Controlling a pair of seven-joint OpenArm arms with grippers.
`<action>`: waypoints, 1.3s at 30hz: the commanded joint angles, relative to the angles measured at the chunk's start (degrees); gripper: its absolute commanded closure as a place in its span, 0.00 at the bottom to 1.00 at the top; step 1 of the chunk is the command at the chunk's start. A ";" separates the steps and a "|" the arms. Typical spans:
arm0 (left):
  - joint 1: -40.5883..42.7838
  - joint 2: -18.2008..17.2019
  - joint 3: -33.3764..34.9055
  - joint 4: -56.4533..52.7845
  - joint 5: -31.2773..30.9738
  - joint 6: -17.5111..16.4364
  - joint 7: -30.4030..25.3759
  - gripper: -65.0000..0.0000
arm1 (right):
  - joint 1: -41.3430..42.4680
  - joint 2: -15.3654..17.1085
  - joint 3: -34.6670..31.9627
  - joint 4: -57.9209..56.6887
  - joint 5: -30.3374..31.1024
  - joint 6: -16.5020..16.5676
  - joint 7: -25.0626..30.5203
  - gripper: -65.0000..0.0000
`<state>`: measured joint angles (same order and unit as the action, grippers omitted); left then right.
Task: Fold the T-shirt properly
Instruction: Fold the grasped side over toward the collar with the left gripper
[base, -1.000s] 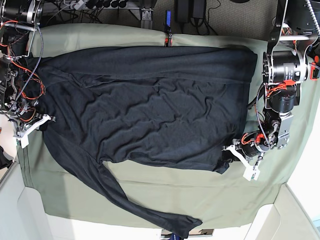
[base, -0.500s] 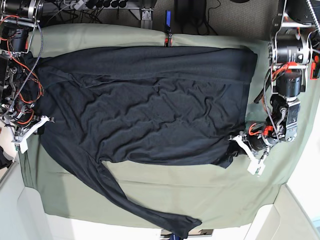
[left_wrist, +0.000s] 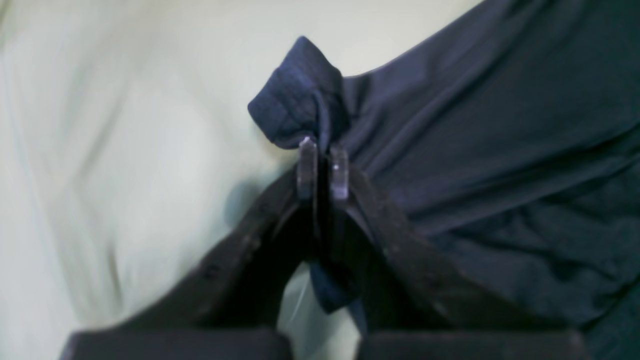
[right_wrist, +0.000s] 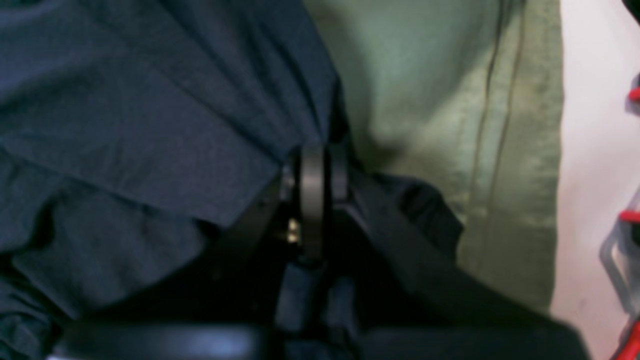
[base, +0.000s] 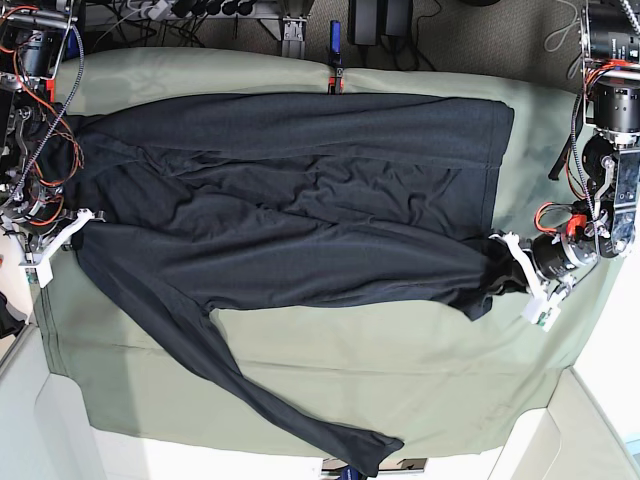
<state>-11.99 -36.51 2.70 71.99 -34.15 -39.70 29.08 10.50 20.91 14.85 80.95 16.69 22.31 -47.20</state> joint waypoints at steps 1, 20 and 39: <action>0.09 -1.90 -0.46 2.25 -0.81 -0.30 -1.40 1.00 | 0.17 0.98 0.83 1.44 0.22 -0.04 0.94 1.00; 16.04 -7.43 -0.81 19.56 -0.74 -0.30 2.89 1.00 | -11.08 1.18 9.75 7.39 2.73 0.15 1.11 1.00; 18.08 -7.13 -0.79 19.56 -0.81 -0.30 2.73 1.00 | -2.34 0.81 9.49 5.73 7.76 -0.48 6.69 0.44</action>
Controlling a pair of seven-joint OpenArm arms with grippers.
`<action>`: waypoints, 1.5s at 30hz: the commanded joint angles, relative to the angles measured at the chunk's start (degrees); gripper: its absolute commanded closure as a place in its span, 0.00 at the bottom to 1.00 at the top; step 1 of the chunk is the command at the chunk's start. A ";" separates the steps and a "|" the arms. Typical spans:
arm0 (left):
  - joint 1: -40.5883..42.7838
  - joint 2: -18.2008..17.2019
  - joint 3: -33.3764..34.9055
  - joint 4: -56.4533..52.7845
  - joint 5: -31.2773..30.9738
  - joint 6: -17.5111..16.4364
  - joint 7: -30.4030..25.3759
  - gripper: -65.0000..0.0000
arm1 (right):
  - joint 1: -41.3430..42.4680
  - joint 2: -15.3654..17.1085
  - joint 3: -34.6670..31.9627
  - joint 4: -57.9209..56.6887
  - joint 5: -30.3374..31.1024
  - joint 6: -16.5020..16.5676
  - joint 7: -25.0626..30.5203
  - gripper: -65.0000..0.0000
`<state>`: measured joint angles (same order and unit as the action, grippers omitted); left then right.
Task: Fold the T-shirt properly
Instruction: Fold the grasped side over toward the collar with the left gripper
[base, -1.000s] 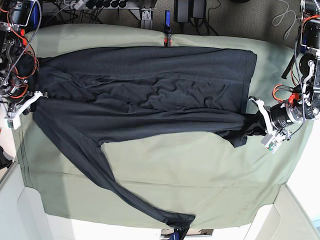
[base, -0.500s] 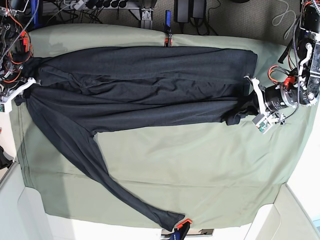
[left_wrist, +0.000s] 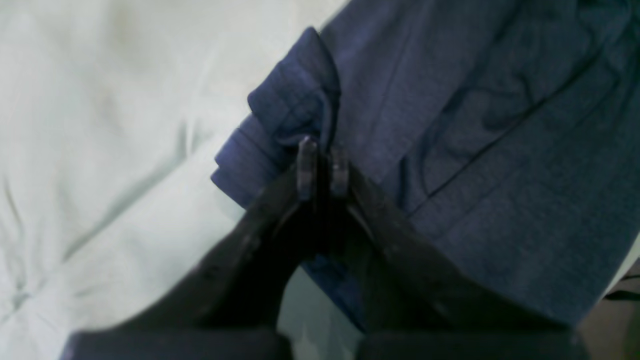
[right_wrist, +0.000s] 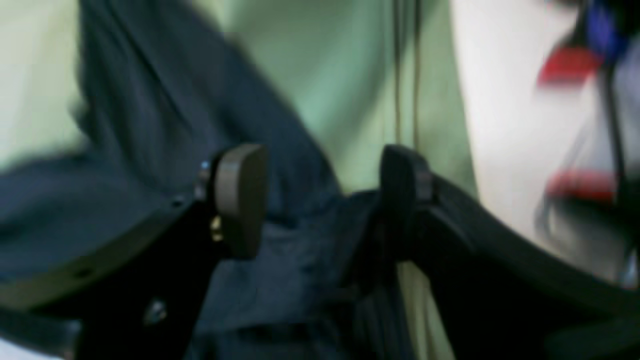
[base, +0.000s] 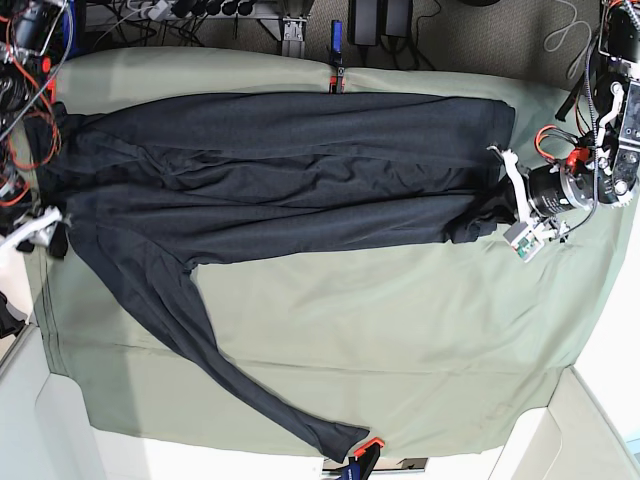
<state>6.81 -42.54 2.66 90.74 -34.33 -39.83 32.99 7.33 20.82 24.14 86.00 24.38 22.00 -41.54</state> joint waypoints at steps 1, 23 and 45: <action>-0.76 -1.09 -0.74 0.81 -0.63 -0.17 -1.18 1.00 | 2.51 0.90 -0.15 -0.70 0.04 -0.17 1.31 0.44; -0.96 -1.11 -0.74 0.79 -0.59 -0.17 -1.44 1.00 | 12.96 0.09 -17.27 -24.48 -7.06 -0.81 5.57 0.95; 0.00 -6.60 -0.85 7.67 -10.88 -0.17 9.73 1.00 | -4.09 0.15 -7.63 5.73 -7.28 -0.79 -3.50 1.00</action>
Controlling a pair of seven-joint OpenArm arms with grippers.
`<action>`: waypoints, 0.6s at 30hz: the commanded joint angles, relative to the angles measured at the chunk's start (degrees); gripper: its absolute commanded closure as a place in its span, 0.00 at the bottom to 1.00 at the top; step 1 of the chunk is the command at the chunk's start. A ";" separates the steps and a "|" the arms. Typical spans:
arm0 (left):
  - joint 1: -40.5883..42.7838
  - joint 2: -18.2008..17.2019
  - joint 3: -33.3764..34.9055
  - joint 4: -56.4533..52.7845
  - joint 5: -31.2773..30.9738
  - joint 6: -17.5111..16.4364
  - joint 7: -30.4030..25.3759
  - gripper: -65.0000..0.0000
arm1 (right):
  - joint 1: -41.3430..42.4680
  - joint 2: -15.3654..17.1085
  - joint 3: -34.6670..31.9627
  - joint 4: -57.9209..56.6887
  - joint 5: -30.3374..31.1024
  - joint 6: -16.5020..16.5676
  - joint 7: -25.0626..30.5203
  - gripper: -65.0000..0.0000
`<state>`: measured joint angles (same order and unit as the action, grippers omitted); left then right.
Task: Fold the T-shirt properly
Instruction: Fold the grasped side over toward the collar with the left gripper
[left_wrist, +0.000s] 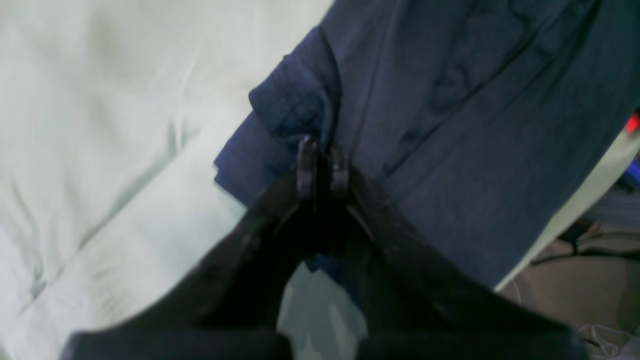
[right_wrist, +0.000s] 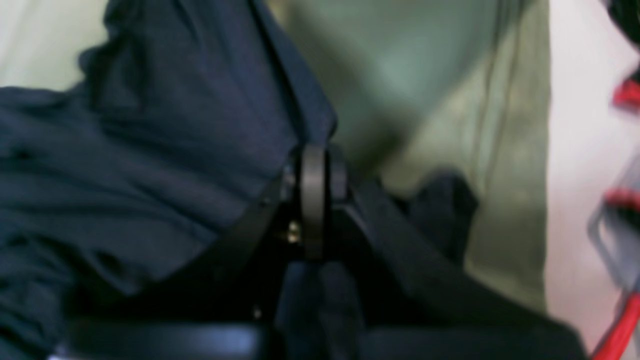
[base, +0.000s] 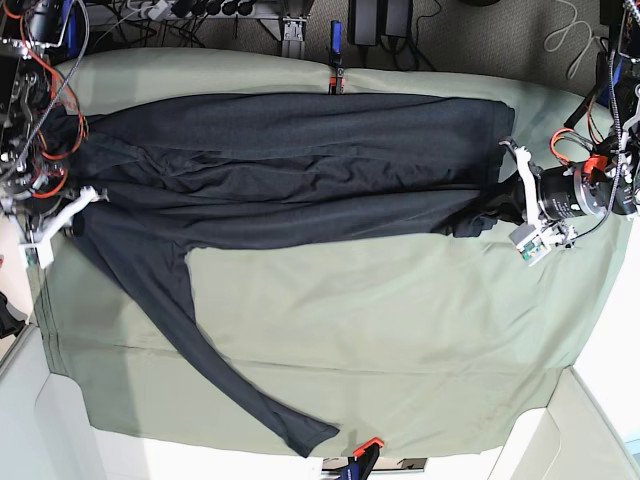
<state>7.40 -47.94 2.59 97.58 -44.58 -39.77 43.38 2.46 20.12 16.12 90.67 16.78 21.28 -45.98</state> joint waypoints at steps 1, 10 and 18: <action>-0.55 -1.51 -0.79 0.83 -0.63 -0.23 -0.35 1.00 | -0.15 0.83 1.11 1.51 0.63 -0.04 0.94 1.00; -0.33 -1.75 -0.79 0.83 -1.44 -0.23 1.97 1.00 | -6.88 0.87 6.56 5.57 3.98 1.68 0.39 1.00; 5.01 -1.57 -0.79 0.81 -0.39 -0.23 1.88 1.00 | -7.06 0.83 6.58 5.53 4.87 2.08 -0.39 1.00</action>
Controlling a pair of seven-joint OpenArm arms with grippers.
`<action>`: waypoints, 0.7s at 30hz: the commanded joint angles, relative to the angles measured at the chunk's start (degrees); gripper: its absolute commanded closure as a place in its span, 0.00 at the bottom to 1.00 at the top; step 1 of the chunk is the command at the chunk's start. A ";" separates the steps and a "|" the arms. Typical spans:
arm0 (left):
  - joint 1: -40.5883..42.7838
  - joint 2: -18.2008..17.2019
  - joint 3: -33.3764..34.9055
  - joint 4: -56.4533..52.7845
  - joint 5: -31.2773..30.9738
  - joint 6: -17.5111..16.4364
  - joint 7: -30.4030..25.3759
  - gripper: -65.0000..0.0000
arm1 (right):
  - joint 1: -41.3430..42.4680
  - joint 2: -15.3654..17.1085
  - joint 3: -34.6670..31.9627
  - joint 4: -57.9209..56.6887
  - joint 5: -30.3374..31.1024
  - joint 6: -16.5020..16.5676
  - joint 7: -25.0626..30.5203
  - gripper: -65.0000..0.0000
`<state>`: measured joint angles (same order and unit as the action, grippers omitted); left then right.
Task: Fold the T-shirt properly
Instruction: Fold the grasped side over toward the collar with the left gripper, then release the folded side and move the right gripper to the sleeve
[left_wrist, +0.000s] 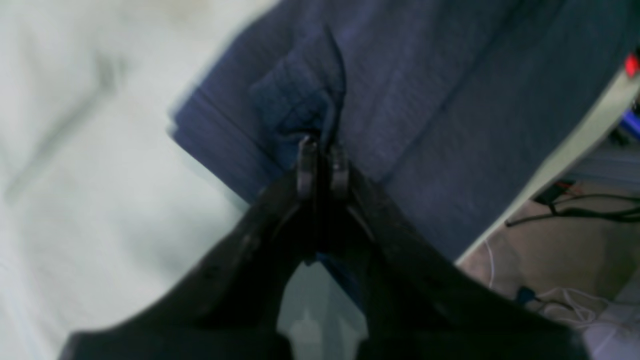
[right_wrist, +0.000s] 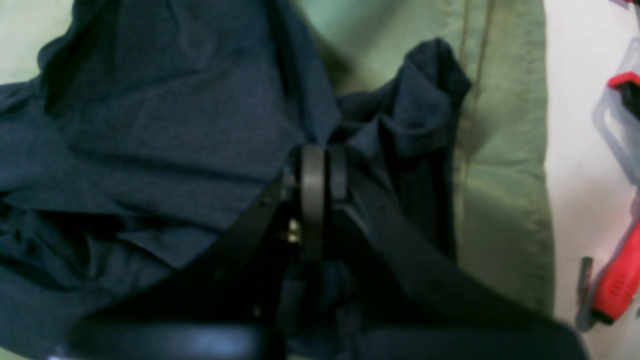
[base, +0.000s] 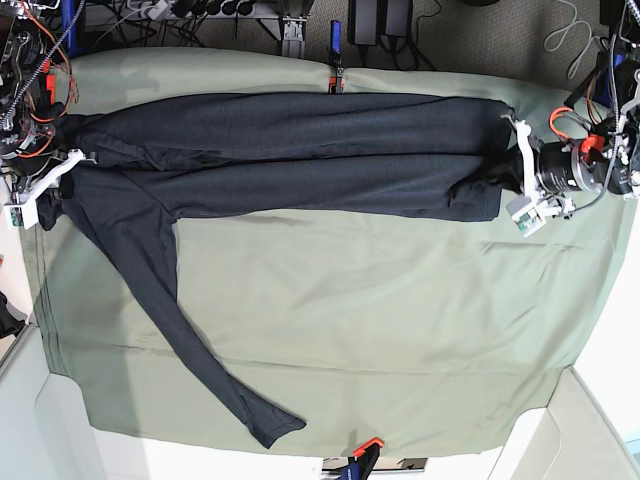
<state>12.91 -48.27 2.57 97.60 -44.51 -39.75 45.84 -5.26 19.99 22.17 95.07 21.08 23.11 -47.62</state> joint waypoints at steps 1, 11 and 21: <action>0.00 -1.22 -0.76 0.79 0.00 -0.25 -0.59 1.00 | 0.63 0.96 0.52 1.14 1.20 0.24 1.25 1.00; 0.55 -1.25 -0.76 0.59 0.59 -0.25 -1.14 0.52 | 2.54 0.94 0.52 1.01 4.00 -0.76 3.13 0.42; 0.24 -1.25 -0.76 0.70 -3.06 -0.25 -1.55 0.52 | 14.56 0.79 -2.93 0.20 4.66 -0.85 3.08 0.42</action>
<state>13.85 -48.25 2.57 97.58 -46.83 -39.75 45.36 8.10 20.03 19.11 94.56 25.10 22.20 -45.76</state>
